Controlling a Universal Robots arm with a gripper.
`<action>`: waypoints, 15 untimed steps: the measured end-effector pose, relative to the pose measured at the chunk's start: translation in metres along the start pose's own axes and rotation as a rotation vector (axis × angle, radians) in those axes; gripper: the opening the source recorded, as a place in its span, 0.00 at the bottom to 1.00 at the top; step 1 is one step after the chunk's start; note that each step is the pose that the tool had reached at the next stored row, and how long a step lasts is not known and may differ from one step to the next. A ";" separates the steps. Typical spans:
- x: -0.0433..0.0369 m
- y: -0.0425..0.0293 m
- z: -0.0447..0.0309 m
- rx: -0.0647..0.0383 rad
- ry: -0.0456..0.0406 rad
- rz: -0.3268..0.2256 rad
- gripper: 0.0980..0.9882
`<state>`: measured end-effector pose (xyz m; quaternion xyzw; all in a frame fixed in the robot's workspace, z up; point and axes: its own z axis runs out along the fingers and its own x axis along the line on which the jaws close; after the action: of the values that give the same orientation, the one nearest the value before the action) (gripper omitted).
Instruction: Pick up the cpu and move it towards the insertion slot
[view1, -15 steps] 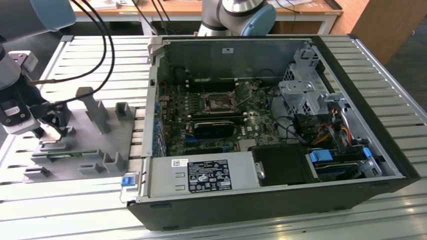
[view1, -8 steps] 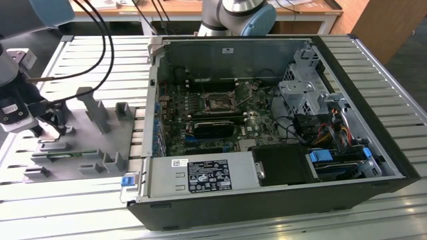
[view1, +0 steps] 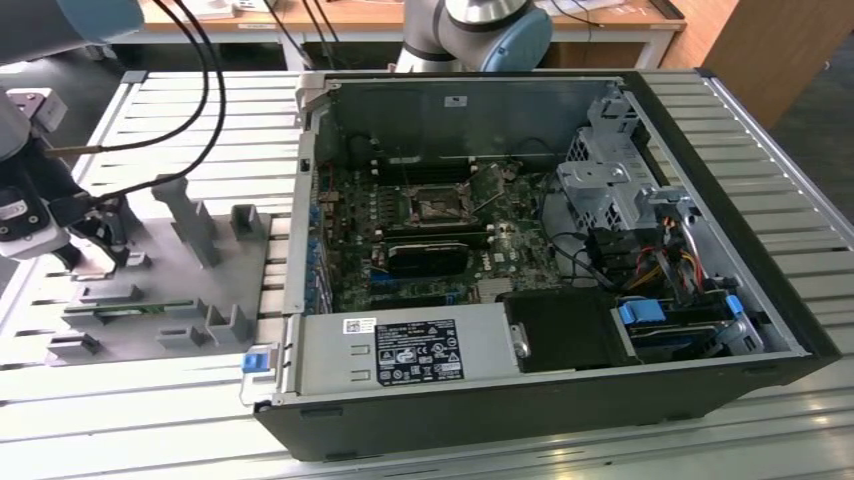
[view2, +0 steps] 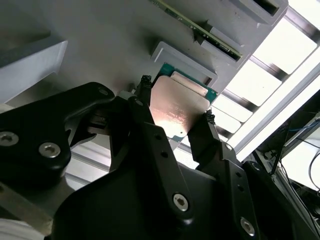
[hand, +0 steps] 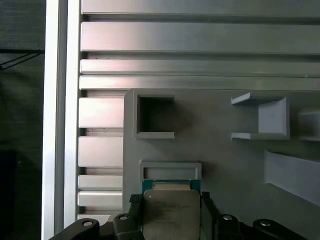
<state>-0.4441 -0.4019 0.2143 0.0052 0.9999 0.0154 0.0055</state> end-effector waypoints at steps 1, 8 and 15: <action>0.0000 0.0000 -0.0014 0.000 0.0001 0.000 0.50; -0.0001 0.0004 -0.0144 0.000 0.0000 0.000 0.50; -0.0003 0.0009 -0.0290 0.000 0.0000 0.000 0.50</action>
<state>-0.4441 -0.4019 0.2434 0.0052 0.9999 0.0154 0.0054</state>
